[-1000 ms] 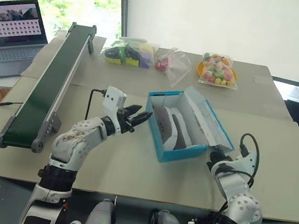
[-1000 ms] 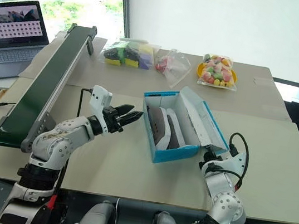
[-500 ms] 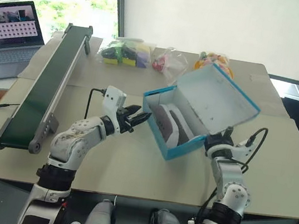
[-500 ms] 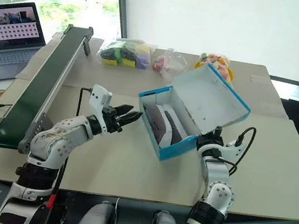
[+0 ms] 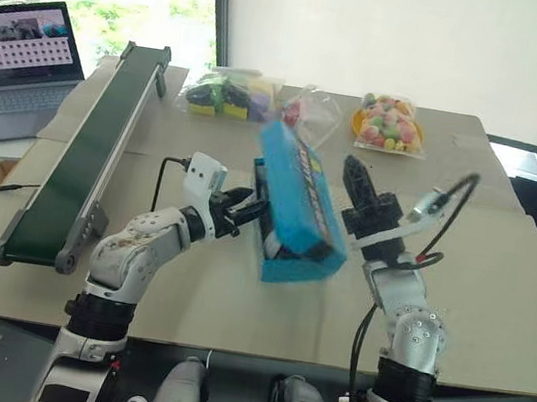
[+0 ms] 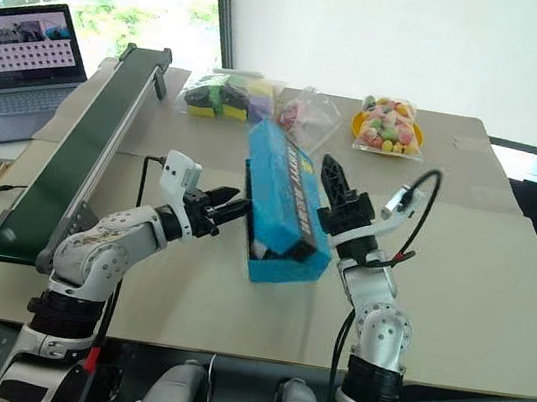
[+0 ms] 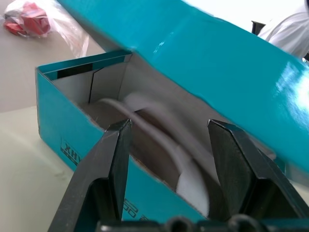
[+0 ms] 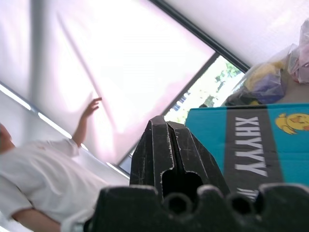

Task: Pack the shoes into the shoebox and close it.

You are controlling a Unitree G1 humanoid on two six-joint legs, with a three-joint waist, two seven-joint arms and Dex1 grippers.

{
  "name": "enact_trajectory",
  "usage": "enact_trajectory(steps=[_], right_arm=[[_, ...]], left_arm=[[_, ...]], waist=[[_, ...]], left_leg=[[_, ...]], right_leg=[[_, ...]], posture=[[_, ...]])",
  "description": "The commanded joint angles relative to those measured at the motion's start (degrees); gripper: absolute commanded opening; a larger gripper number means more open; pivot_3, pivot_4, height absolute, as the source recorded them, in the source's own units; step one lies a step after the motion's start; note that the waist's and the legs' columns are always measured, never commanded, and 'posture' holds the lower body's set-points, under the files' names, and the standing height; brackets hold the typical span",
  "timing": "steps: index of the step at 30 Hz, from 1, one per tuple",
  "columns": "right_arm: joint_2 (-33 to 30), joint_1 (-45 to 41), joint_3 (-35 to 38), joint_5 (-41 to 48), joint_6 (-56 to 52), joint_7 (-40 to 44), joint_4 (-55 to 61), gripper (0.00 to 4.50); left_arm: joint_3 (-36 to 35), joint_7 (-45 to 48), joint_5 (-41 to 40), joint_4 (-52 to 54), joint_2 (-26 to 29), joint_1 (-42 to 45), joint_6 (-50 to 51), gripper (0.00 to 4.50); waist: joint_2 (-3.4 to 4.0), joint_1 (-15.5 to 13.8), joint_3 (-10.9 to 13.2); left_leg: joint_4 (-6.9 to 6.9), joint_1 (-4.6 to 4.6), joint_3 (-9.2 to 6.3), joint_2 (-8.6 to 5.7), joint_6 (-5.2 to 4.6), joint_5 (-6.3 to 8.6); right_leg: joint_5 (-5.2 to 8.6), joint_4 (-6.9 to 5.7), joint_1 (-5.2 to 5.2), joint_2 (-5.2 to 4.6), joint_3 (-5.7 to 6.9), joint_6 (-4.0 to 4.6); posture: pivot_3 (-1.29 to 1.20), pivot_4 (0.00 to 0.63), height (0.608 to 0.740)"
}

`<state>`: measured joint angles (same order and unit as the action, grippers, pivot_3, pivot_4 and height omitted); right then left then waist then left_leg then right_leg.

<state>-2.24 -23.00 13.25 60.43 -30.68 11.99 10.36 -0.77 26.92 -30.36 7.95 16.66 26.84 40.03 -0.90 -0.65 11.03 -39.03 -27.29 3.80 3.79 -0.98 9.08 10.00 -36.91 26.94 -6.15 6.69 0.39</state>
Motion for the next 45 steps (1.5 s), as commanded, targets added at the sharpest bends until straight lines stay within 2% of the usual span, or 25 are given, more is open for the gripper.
enact_trajectory(steps=[1, 4, 8, 15, 25, 33, 38, 45], right_arm=[[-2.9, -2.7, -0.9, -2.6, -0.6, 0.5, 0.6, 0.02], [-5.2, -4.1, -2.6, -4.7, -2.0, 0.4, 0.9, 0.02], [-7.9, -8.1, -8.6, -11.6, -5.2, -0.6, -0.1, 0.02], [-6.6, -15.6, -14.5, -17.8, -6.8, 2.7, -6.2, 0.02], [-5.6, -21.6, -17.4, -25.7, -7.2, 8.7, -20.3, 0.02], [-4.8, -21.9, -17.3, -29.5, -8.4, 10.9, -26.6, 0.02], [-4.6, -21.2, -16.3, -30.4, -9.1, 11.1, -26.7, 0.02], [-3.9, -19.0, -16.4, -32.8, -10.2, 9.4, -26.5, 0.02]], left_arm=[[-0.8, -0.1, -0.3, 2.5, 0.0, 1.0, -0.3, 2.67], [-1.1, -0.3, -0.4, 2.7, 0.0, 0.8, -0.1, 2.67], [-1.8, -1.2, -0.6, 3.4, 0.1, 0.1, 0.3, 2.67], [-6.1, -2.9, -1.0, 8.8, 3.9, -4.5, 1.3, 2.67], [-7.9, 1.6, -4.3, 18.5, 10.6, -13.2, 2.7, 2.67], [-2.2, 8.3, 1.5, 19.2, 16.6, -15.2, -3.9, 2.67], [-1.0, 10.6, 3.1, 17.8, 17.9, -14.7, -6.3, 2.67], [0.3, 10.9, 4.1, 16.6, 17.0, -13.5, -7.0, 2.67]], waist=[[0.0, 0.0, 0.0], [-0.01, 0.0, 0.0], [-0.01, 0.2, 0.0], [-0.01, 0.5, 0.0], [-0.05, -0.1, 0.0], [-0.06, 0.0, 0.0], [-0.06, -0.1, 0.0], [-0.06, -0.1, 0.0]], left_leg=[[0.0, 0.0, 0.01, 0.0, -0.01, -0.01], [0.01, -0.01, 0.03, -0.01, -0.02, -0.01], [0.0, 0.0, 0.05, 0.0, -0.02, -0.02], [0.0, 0.01, 0.02, 0.03, -0.01, -0.03], [-0.03, -0.02, 0.06, 0.01, 0.11, 0.01], [-0.02, -0.02, 0.07, 0.04, 0.28, 0.08], [-0.02, -0.02, 0.06, 0.05, 0.36, 0.12], [-0.02, -0.01, 0.05, 0.06, 0.35, 0.11]], right_leg=[[-0.02, 0.0, 0.0, 0.0, 0.0, -0.03], [-0.04, 0.0, 0.0, 0.0, -0.01, -0.06], [-0.04, -0.03, 0.01, 0.01, -0.02, -0.06], [-0.02, -0.15, 0.08, 0.05, 0.0, -0.03], [-0.01, -0.12, 0.05, -0.04, 0.02, -0.01], [0.01, -0.16, 0.1, 0.01, 0.04, 0.03], [0.03, -0.16, 0.09, 0.01, 0.06, 0.06], [0.02, -0.16, 0.09, 0.01, 0.07, 0.04]], posture=[[0.0, 0.15, 0.681], [0.0, 0.15, 0.681], [0.0, 0.15, 0.681], [0.0, 0.15, 0.681], [0.0, 0.15, 0.681], [0.0, 0.15, 0.681], [0.0, 0.15, 0.681], [0.0, 0.15, 0.681]])
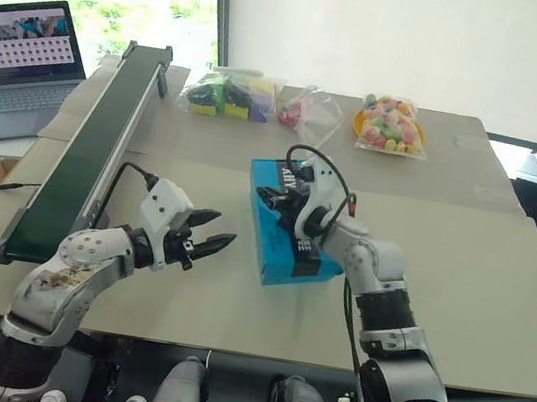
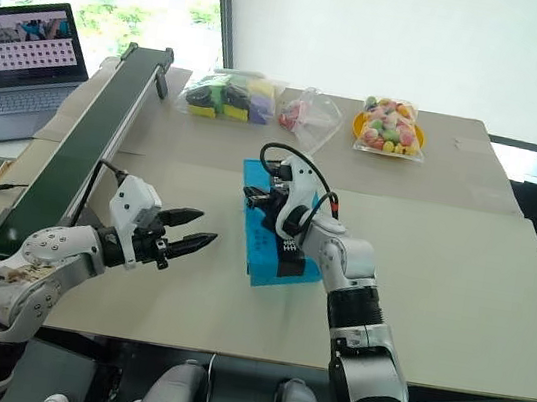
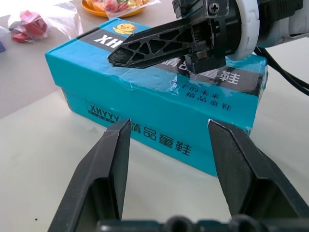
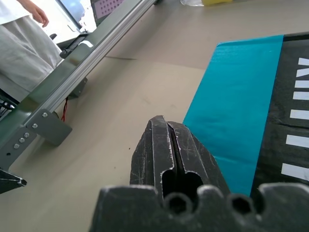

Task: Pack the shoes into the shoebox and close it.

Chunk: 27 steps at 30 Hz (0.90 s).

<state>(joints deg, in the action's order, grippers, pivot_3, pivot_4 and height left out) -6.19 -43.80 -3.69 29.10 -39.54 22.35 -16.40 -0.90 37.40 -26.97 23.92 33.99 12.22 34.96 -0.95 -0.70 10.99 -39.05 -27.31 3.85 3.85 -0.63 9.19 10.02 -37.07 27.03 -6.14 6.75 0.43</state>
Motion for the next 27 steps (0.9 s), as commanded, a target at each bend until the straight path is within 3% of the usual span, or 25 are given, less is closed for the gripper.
enact_trajectory(steps=[1, 11, 17, 20, 27], right_arm=[[0.0, 2.1, 0.3, -2.0, -1.4, -1.0, 0.4, 0.02], [-1.5, 1.5, 1.9, -3.9, -2.4, -1.0, 6.8, 0.02], [-6.3, -0.6, 10.2, 2.4, -9.4, -2.0, 18.3, 0.02], [-10.0, -1.6, 15.2, 3.7, -11.2, -3.3, 19.7, 0.02], [-19.9, 1.4, 13.4, -9.0, -3.5, -6.7, 8.3, 0.02]], left_arm=[[0.7, 0.5, 0.9, 0.5, -0.4, 1.2, -2.0, 2.67], [-2.1, -3.6, 0.5, -1.4, -5.0, 2.4, -1.8, 2.67], [-5.3, -6.1, -1.2, -0.1, -6.5, 2.3, -0.8, 2.67], [-10.2, -11.7, -1.8, -2.0, -8.9, 3.8, -0.3, 2.67], [-17.2, -21.0, 0.7, -5.6, -12.1, 3.7, -2.1, 2.67]], waist=[[0.0, 0.0, 0.0], [-0.04, -0.2, -0.1], [-0.03, -0.1, -0.1], [-0.04, 0.0, -0.1], [-0.06, 0.0, -0.1]], left_leg=[[0.0, 0.0, 0.0, 0.0, 0.0, 0.0], [-0.01, 0.02, -0.02, -0.03, 0.02, 0.01], [0.0, -0.05, 0.0, -0.03, -0.16, -0.11], [0.0, -0.04, 0.0, -0.03, -0.27, -0.17], [0.0, 0.01, 0.01, -0.04, -0.11, -0.08]], right_leg=[[0.0, 0.0, -0.01, 0.0, 0.0, 0.0], [0.02, 0.02, -0.08, -0.04, 0.05, 0.03], [-0.01, 0.01, 0.01, -0.05, 0.04, -0.01], [-0.01, 0.01, 0.0, -0.05, 0.04, -0.01], [-0.01, 0.01, -0.05, -0.05, 0.08, -0.01]], posture=[[0.0, 0.15, 0.681], [0.0, 0.15, 0.681], [0.0, 0.15, 0.681], [0.0, 0.15, 0.681], [0.0, 0.15, 0.681]])
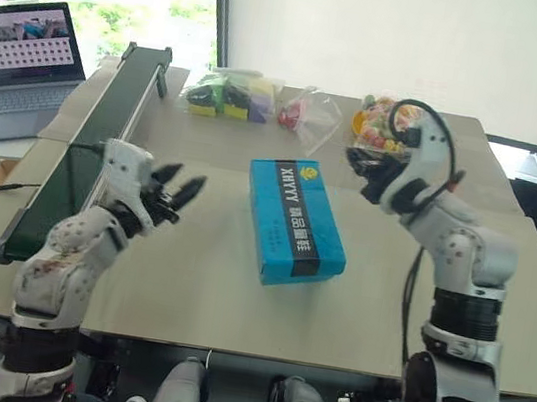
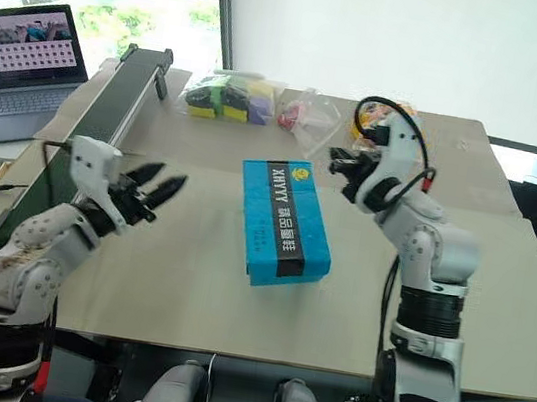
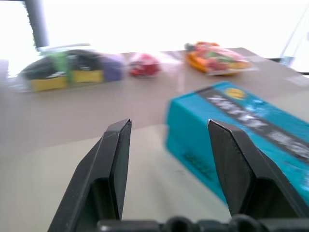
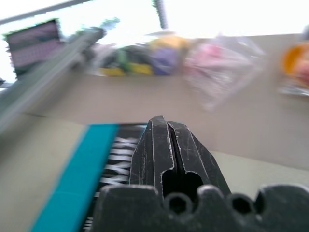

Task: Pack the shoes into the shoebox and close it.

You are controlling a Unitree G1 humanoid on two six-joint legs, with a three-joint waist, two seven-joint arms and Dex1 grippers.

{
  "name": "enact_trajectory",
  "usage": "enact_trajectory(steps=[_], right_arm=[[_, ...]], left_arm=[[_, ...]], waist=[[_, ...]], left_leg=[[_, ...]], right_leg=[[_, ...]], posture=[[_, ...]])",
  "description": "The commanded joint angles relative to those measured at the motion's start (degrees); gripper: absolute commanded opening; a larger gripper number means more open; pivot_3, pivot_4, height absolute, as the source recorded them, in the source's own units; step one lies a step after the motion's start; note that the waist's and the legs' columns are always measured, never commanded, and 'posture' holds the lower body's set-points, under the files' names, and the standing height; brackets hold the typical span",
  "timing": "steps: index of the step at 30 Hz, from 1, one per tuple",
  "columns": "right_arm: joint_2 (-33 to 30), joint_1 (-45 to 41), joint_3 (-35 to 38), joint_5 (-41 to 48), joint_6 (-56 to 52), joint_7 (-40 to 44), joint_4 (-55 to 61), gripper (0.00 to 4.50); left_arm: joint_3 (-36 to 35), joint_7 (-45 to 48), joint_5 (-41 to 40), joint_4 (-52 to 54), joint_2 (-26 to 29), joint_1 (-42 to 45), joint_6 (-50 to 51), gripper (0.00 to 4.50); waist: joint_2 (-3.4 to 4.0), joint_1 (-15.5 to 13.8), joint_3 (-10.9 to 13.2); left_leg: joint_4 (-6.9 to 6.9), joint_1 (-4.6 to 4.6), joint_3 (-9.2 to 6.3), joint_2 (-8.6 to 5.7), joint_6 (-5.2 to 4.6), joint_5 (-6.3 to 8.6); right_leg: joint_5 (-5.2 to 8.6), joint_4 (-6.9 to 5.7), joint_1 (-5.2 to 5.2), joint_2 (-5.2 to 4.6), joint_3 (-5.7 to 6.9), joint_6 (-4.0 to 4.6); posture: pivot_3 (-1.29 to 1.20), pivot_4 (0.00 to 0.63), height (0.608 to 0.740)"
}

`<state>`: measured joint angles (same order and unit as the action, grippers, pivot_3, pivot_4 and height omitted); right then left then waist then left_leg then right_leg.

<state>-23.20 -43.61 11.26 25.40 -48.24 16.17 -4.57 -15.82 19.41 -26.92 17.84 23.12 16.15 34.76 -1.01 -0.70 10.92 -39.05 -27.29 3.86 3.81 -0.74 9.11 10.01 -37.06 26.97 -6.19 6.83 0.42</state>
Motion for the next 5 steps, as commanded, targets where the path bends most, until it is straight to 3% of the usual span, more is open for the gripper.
enact_trajectory(steps=[1, 5], right_arm=[[-3.1, 1.5, -1.0, -5.9, 6.4, -0.6, -5.3, 0.02], [-4.3, 3.2, -2.1, -9.6, 11.5, -0.1, -8.9, 0.02]], left_arm=[[-2.7, -4.1, 0.9, 0.6, -1.6, -0.6, -1.9, 2.67], [-3.9, -7.2, 0.9, 2.0, -3.5, -3.1, -1.6, 2.67]], waist=[[-0.01, 0.0, 0.0], [-0.03, 0.1, 0.0]], left_leg=[[0.0, -0.01, 0.01, -0.02, -0.1, -0.06], [0.01, -0.05, 0.07, -0.02, -0.18, -0.11]], right_leg=[[0.0, 0.01, 0.0, -0.01, -0.01, 0.0], [0.0, 0.03, 0.03, -0.02, -0.08, 0.0]], posture=[[0.0, 0.15, 0.681], [0.0, 0.15, 0.681]])
